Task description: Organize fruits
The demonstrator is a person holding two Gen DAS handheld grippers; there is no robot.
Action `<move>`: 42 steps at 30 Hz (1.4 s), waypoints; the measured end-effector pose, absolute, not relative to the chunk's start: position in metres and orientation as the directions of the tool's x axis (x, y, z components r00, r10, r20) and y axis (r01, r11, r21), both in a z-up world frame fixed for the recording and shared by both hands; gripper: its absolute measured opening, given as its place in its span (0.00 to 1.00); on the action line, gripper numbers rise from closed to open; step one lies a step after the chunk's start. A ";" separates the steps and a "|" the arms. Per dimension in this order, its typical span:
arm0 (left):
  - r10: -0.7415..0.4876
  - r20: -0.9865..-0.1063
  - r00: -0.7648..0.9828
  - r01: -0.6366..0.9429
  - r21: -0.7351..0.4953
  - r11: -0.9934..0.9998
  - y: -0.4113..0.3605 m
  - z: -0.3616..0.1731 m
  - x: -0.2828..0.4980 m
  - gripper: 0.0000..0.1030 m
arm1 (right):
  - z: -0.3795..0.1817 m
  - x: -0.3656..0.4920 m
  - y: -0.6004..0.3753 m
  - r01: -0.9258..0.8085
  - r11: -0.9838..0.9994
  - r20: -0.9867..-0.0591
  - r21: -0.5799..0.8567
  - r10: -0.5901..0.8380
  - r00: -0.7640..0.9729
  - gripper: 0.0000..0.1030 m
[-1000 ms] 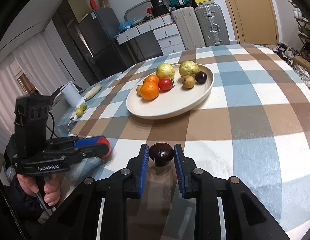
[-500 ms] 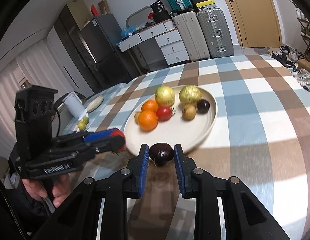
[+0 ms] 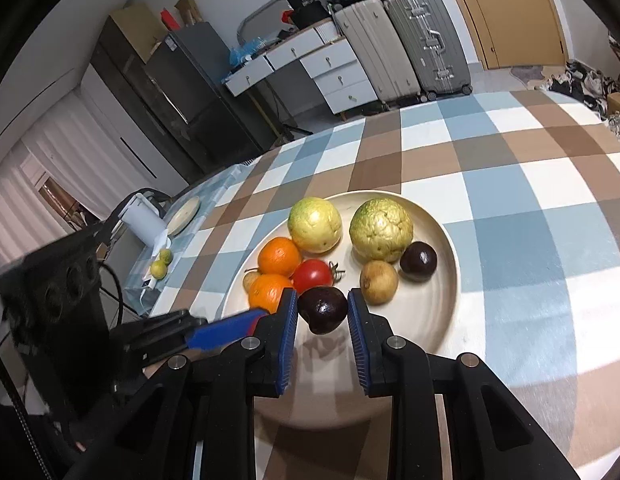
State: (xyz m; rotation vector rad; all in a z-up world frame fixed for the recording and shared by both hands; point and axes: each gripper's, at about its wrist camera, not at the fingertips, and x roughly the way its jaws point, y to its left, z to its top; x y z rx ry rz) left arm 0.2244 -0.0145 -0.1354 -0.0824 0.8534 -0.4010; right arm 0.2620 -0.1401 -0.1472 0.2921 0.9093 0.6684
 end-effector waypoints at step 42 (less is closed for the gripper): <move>-0.153 -0.481 0.863 0.116 -0.105 0.988 0.007 -0.019 0.114 0.99 | -0.062 0.147 -0.196 -0.430 0.798 -0.356 0.423 0.583 0.730 1.00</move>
